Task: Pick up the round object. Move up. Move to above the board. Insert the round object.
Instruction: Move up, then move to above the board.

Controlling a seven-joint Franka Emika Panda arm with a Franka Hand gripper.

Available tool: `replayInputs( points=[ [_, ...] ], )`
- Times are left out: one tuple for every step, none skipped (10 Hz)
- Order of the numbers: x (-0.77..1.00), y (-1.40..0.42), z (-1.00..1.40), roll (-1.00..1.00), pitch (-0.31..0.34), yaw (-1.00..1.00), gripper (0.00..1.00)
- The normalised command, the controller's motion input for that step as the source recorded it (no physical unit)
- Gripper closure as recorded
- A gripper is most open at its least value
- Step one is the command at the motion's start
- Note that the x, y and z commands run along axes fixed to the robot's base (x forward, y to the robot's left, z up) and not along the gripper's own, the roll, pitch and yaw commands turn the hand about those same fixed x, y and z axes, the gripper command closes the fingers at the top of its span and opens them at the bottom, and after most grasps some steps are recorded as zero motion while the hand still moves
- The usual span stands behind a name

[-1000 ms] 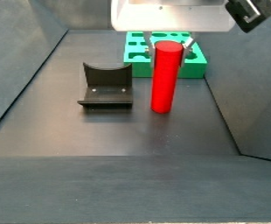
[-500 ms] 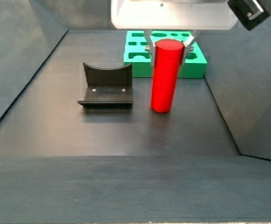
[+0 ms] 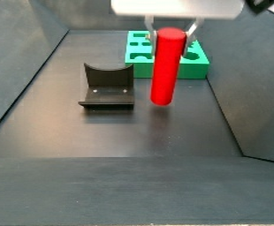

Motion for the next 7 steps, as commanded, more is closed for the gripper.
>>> replayInputs(
  points=[
    [-0.01, 0.01, 0.50, 0.02, 0.076, 0.01, 1.00],
    [0.01, 0.01, 0.34, 0.04, 0.087, 0.01, 1.00],
    [0.01, 0.01, 0.17, 0.05, 0.095, 0.01, 1.00],
    [0.28, 0.10, 1.00, 0.58, 0.006, 0.09, 1.00],
    [0.27, 0.10, 1.00, 0.57, 0.016, 0.09, 1.00],
    [0.21, 0.06, 1.00, 0.44, 0.057, 0.08, 1.00],
    [0.19, 0.05, 1.00, 0.35, 0.053, 0.07, 1.00]
  ],
)
